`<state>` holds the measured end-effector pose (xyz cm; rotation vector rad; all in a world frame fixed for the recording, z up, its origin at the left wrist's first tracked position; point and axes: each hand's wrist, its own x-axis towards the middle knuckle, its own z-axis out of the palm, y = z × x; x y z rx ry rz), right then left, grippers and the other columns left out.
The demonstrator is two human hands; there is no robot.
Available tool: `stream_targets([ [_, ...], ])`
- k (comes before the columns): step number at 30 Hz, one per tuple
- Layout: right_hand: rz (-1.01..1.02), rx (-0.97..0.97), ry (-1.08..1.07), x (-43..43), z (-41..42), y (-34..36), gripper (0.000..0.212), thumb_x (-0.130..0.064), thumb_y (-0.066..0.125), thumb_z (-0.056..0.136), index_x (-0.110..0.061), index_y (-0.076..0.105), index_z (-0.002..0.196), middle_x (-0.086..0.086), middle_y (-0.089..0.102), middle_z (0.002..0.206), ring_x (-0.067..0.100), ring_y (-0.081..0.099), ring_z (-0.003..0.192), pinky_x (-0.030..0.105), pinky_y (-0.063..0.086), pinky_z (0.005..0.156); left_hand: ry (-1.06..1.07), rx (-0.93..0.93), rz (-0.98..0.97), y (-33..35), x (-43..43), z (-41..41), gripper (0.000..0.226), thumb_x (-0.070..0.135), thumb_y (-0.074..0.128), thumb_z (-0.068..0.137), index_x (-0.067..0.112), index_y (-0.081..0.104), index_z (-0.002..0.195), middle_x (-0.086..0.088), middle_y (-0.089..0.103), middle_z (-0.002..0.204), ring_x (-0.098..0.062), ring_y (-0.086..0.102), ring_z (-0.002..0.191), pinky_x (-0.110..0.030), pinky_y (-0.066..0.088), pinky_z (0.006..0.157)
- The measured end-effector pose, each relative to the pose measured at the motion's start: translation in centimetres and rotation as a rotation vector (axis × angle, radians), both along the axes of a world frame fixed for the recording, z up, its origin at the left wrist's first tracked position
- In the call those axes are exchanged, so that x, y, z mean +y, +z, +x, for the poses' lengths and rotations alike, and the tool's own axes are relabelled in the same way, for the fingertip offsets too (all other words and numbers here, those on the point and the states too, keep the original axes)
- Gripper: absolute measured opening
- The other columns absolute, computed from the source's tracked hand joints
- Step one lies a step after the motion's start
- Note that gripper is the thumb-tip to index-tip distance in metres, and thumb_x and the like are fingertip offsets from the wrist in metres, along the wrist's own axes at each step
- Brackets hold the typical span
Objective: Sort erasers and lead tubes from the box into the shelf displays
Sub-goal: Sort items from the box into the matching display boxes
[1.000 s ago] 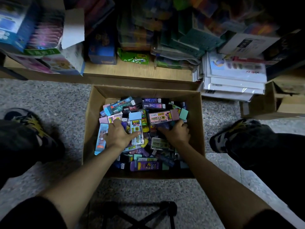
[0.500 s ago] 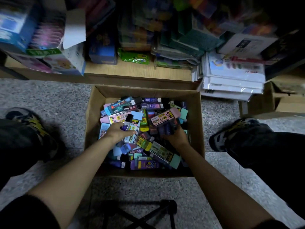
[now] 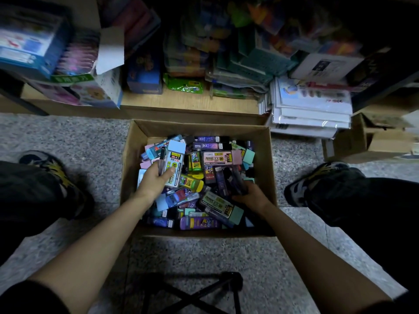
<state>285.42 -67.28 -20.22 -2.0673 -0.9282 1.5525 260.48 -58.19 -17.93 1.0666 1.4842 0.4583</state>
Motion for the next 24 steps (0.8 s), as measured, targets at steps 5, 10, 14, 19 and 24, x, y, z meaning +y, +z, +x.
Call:
stream_targets([
  [5,0.059,-0.15,0.114,-1.4,0.8,0.4,0.04,0.007,0.066,0.078,0.004,0.058,0.117,0.019,0.064,0.114,0.023,0.058,0.102,0.025,0.046,0.079,0.098,-0.109,-0.11,0.9,-0.7,0.3,0.027,0.012,0.058,0.091,0.006,0.057,0.118,-0.016,0.062,0.121,-0.029,0.059,0.108,-0.045,0.045,0.099],
  [10,0.175,-0.002,-0.189,0.5,0.5,3.0,0.015,0.005,0.066,0.079,-0.006,0.061,0.088,0.007,0.067,0.083,0.022,0.062,0.08,0.028,0.053,0.067,0.235,-0.289,-0.236,2.8,-1.2,1.1,0.028,0.007,0.061,0.088,0.004,0.058,0.116,-0.016,0.064,0.117,-0.026,0.064,0.097,-0.039,0.051,0.089],
  [14,0.171,0.438,-0.414,2.9,-1.0,6.5,0.014,-0.001,0.065,0.082,-0.002,0.063,0.095,0.014,0.066,0.088,0.029,0.063,0.083,0.042,0.051,0.081,0.235,-0.425,-0.232,5.2,-1.2,2.4,0.022,0.004,0.059,0.089,0.008,0.06,0.111,-0.008,0.069,0.097,-0.012,0.071,0.07,-0.024,0.057,0.058],
  [19,0.285,0.639,-0.523,4.5,-3.3,10.4,0.011,-0.009,0.059,0.09,-0.006,0.055,0.1,0.009,0.061,0.082,0.023,0.06,0.075,0.038,0.05,0.071,0.218,-0.505,-0.17,8.6,-1.1,4.0,0.016,0.003,0.06,0.087,0.013,0.062,0.099,-0.002,0.072,0.086,-0.012,0.071,0.067,-0.022,0.055,0.053],
  [24,0.371,0.674,-0.542,4.9,-3.4,14.2,0.006,-0.009,0.054,0.093,-0.01,0.056,0.099,0.008,0.059,0.083,0.024,0.059,0.073,0.036,0.054,0.062,0.112,-0.59,-0.155,12.2,-1.4,4.5,0.022,0.0,0.056,0.088,0.009,0.059,0.108,-0.007,0.073,0.084,-0.015,0.071,0.065,-0.021,0.052,0.046],
])
